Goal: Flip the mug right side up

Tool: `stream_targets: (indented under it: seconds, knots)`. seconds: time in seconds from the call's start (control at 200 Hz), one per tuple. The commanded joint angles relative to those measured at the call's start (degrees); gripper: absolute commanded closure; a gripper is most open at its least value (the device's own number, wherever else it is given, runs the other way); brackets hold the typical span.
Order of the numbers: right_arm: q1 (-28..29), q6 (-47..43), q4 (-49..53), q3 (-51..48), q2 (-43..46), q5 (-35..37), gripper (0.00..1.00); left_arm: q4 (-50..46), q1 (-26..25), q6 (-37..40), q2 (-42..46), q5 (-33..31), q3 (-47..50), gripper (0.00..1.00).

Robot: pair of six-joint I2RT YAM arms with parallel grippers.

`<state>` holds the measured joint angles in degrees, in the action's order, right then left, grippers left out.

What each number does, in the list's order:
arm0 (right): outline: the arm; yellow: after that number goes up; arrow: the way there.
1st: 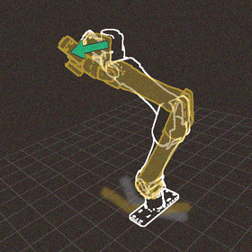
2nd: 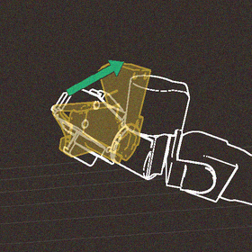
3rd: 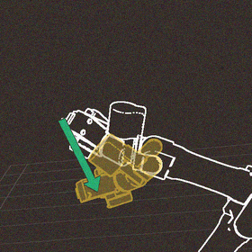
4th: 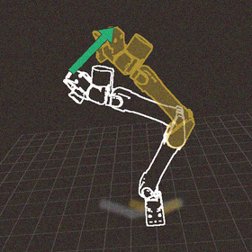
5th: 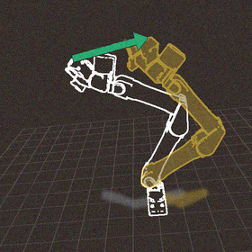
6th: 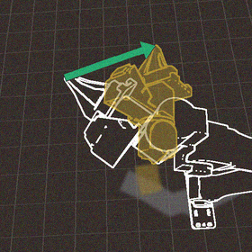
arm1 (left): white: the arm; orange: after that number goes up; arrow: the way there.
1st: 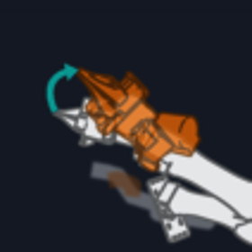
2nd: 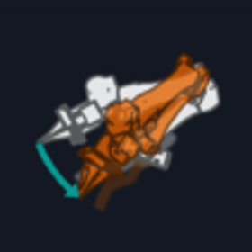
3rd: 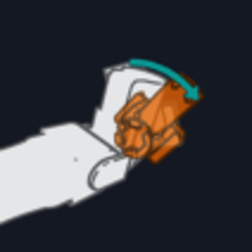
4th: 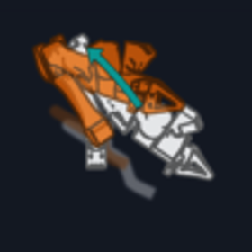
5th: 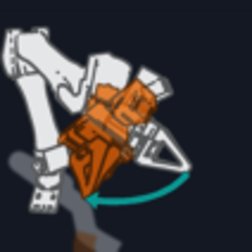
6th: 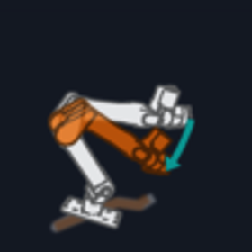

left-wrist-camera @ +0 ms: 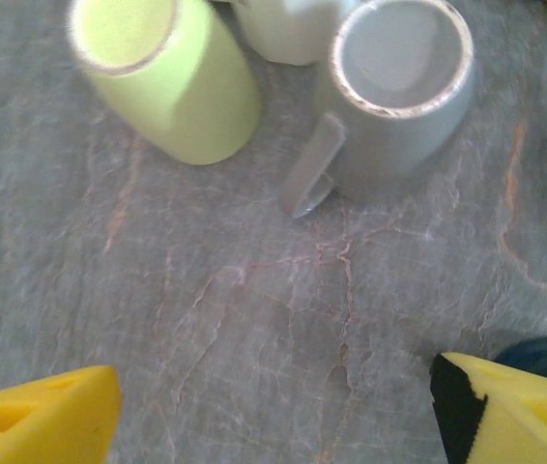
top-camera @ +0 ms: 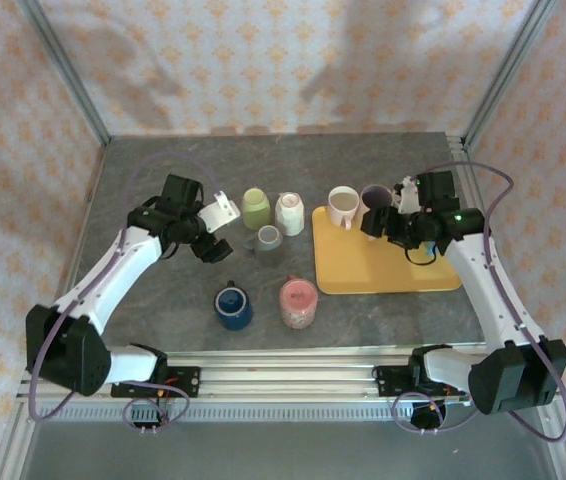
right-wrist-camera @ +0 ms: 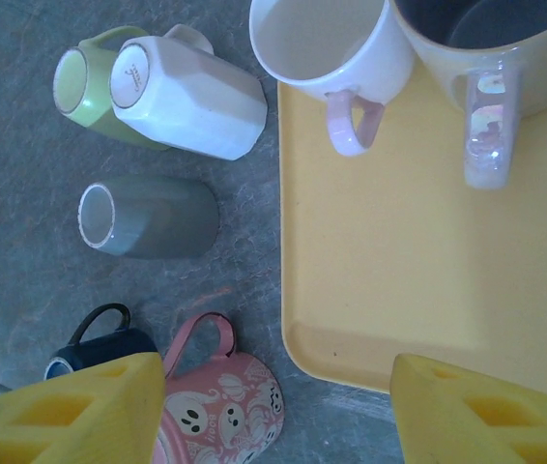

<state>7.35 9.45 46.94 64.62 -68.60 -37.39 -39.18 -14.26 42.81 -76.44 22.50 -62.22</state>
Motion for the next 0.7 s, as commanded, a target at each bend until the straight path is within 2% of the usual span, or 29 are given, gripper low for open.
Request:
stream_targets:
  seconds: [0.0,0.13,0.23,0.365,0.691]
  knots:
    - [0.12,0.94,0.4,2.88,-1.9,-1.78,0.37,1.37,-0.81,10.86,-1.71,3.27,-2.77,0.17]
    - [0.12,2.31,0.88,3.32,-2.16,-1.63,0.38,-4.04,-1.45,17.97,-7.33,3.99,-7.49,0.18]
    - [0.12,3.32,0.29,3.06,-2.2,-1.29,0.38,-9.14,-1.91,21.49,-13.46,2.95,-11.97,0.27]
    - [0.12,3.94,-0.27,2.96,-2.76,-0.95,0.38,-8.58,-2.34,22.42,-17.99,2.52,-14.88,0.32]
    - [0.12,4.18,-0.66,4.66,-4.2,-1.29,0.38,-8.9,-4.92,26.07,-24.6,1.58,-17.7,0.36]
